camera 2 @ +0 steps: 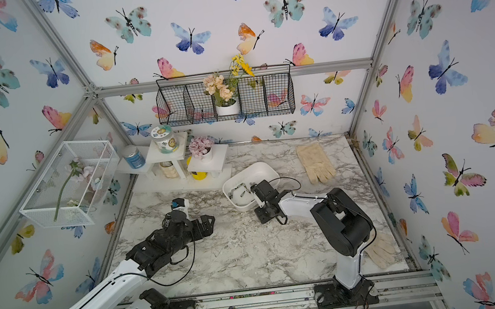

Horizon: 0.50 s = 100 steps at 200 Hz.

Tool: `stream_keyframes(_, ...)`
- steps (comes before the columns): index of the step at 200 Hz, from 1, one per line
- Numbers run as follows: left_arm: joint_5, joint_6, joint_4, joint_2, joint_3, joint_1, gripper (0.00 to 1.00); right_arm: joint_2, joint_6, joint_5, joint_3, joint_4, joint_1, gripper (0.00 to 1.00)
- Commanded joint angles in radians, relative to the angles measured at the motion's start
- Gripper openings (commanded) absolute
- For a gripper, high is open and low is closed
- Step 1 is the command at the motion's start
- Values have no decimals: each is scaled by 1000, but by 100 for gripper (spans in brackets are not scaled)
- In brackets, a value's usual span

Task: Put the bit on the desktop into the storage box
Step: Pick up the screwdriver bit from the center of the board, then place the screwdriver bit in the storage box.

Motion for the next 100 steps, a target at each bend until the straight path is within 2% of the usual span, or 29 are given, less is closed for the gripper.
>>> stream_keyframes(1, -7, -2, 6, -14, -12, -5, 99, -42, 16, 44, 8, -79, 4, 9)
stream_keyframes(61, -15, -4, 5, -15, -15, -5, 99, -170, 24, 58, 16, -147, 3, 9)
stream_keyframes(100, -41, -11, -13, -28, -15, -5, 99, -202, 25, 34, 87, -138, 4, 9)
